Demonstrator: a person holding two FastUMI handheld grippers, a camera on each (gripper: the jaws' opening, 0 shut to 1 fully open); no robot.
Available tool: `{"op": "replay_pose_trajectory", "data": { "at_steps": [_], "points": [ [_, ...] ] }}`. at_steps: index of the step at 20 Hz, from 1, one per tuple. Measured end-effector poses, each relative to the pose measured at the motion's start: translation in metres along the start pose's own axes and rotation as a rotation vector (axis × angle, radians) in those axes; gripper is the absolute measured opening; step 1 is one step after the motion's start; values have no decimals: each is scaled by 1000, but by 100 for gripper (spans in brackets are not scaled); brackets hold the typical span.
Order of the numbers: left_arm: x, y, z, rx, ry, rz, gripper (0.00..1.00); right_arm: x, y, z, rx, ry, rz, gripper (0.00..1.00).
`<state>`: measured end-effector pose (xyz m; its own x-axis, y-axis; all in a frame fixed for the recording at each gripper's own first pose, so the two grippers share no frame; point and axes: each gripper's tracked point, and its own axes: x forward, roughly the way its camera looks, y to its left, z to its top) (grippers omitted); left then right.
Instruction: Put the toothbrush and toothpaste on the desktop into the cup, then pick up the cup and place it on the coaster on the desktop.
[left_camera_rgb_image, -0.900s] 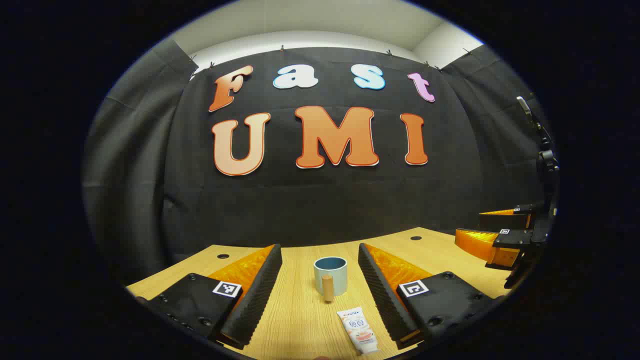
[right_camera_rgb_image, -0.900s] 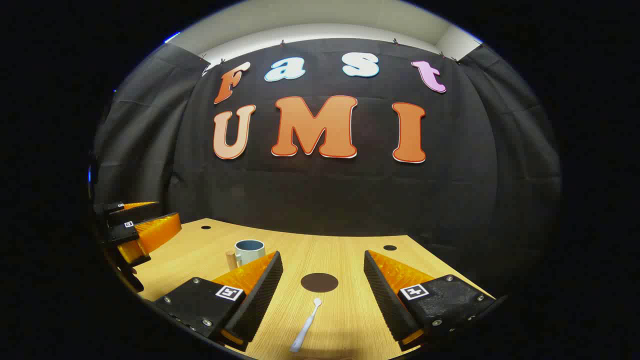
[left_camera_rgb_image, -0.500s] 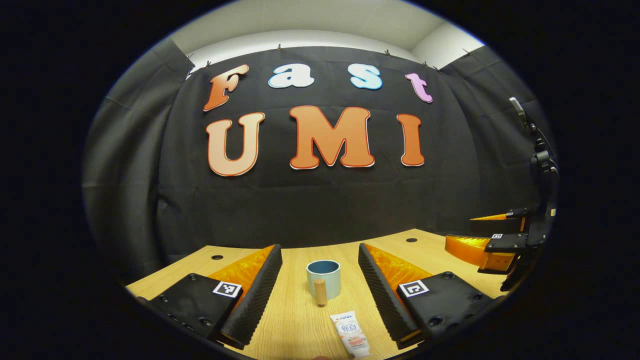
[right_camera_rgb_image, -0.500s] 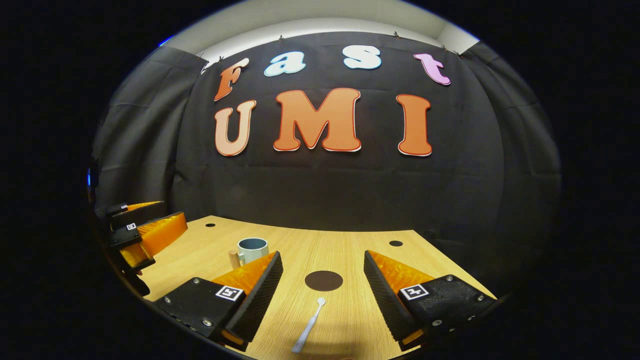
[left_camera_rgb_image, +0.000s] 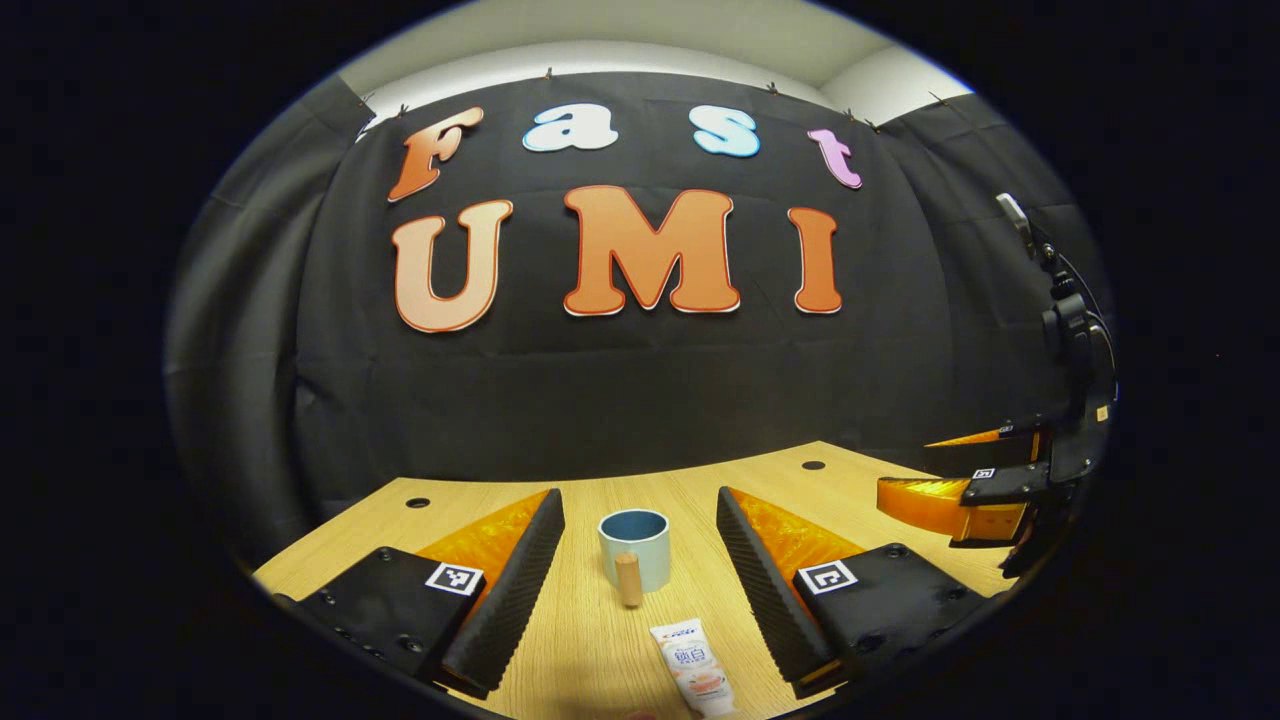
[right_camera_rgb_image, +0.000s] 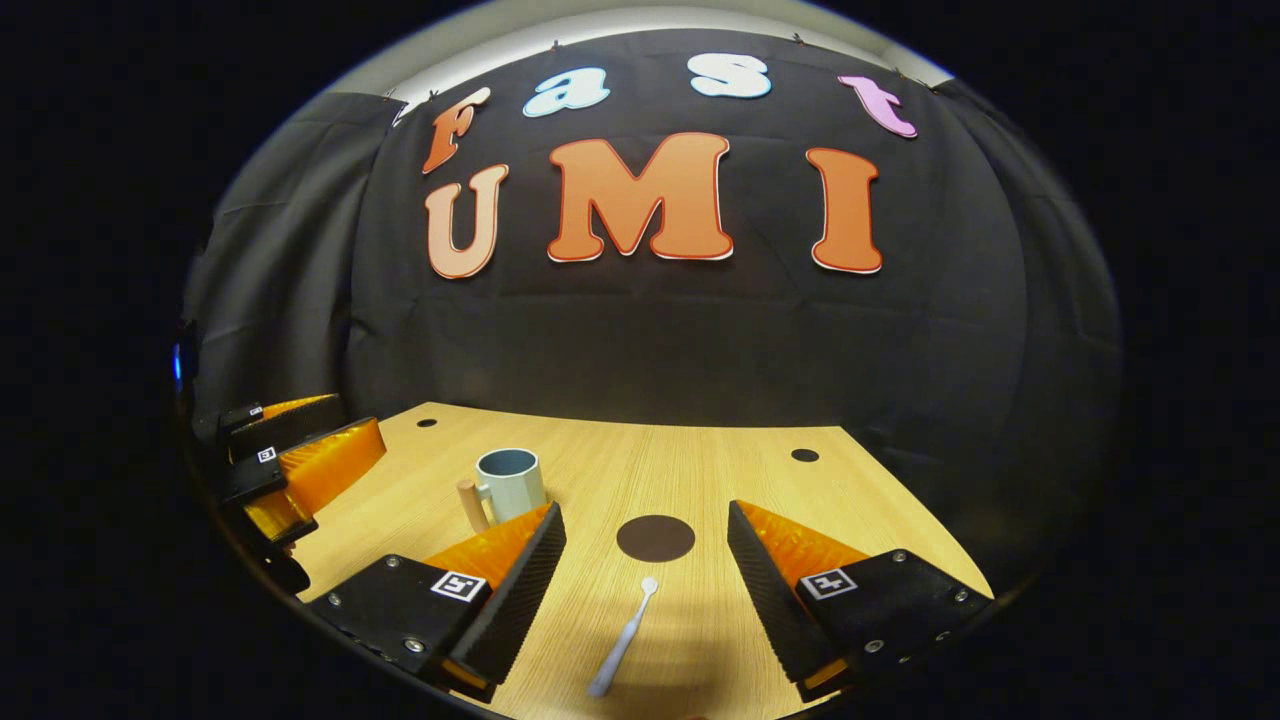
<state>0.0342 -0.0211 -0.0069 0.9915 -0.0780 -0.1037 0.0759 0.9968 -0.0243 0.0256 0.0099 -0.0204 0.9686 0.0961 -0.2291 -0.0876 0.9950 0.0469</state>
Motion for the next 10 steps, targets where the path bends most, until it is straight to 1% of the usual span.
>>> {"op": "replay_pose_trajectory", "data": {
  "at_steps": [4, 6, 7, 10],
  "points": [
    [14, -3, -11, -35, 96, -43, 99, 7, 4, -11, 51, 122, 50, 98],
    [20, -2, -24, -31, 180, -42, 99, 11, 4, -22, 36, 192, 56, 97],
    [22, -3, -32, -32, 223, -55, 99, 11, 2, -29, 20, 235, 59, 97],
    [29, -12, -54, -32, 337, -89, 99, 20, -5, -44, 17, 330, 29, 96]
  ]
}}
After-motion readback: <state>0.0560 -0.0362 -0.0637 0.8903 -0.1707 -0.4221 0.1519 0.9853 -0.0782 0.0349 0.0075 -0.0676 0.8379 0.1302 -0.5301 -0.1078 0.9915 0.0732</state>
